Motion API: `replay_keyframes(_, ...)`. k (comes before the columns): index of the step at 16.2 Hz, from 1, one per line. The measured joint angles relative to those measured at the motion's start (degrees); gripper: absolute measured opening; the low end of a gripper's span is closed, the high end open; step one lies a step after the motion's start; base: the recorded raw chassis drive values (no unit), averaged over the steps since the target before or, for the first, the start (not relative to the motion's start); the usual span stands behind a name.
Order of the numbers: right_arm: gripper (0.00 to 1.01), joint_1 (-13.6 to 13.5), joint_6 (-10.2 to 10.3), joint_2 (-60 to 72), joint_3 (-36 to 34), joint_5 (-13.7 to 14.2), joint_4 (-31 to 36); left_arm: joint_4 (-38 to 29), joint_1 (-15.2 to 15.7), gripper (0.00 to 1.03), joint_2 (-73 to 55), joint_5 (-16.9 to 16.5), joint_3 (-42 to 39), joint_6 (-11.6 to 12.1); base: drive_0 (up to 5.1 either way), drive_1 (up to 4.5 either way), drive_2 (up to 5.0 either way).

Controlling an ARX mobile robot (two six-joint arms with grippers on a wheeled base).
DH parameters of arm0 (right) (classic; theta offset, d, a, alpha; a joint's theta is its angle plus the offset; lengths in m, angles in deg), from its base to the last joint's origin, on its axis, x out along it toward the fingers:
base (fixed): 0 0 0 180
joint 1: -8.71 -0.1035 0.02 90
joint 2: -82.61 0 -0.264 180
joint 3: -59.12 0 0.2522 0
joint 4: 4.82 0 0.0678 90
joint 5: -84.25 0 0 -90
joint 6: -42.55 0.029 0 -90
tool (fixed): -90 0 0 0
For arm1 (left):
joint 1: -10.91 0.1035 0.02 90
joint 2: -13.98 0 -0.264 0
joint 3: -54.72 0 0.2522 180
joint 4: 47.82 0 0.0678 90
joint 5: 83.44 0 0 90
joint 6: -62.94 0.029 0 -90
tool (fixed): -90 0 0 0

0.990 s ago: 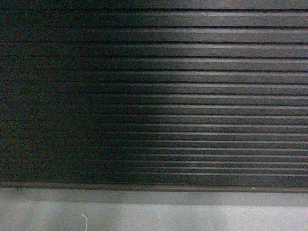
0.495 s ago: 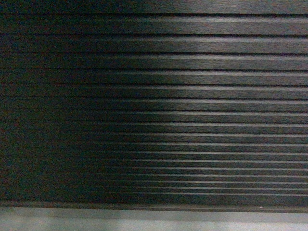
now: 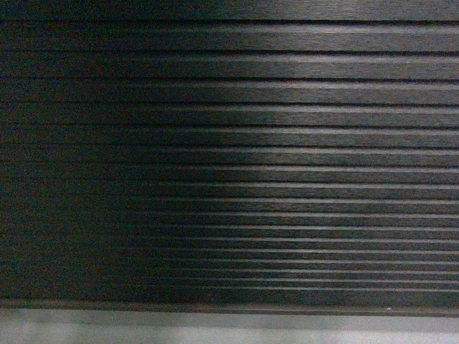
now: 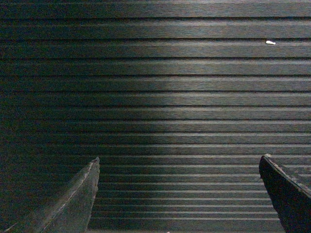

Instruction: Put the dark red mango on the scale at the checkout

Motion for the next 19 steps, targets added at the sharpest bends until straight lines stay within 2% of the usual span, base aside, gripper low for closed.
replay_keyframes(19, 0.98, 0.0, -0.02, 0.0, 0.0, 0.0, 0.02, 0.0, 0.0, 0.98, 0.0, 0.07, -0.02, 0.04, 0.0, 0.0, 0.0)
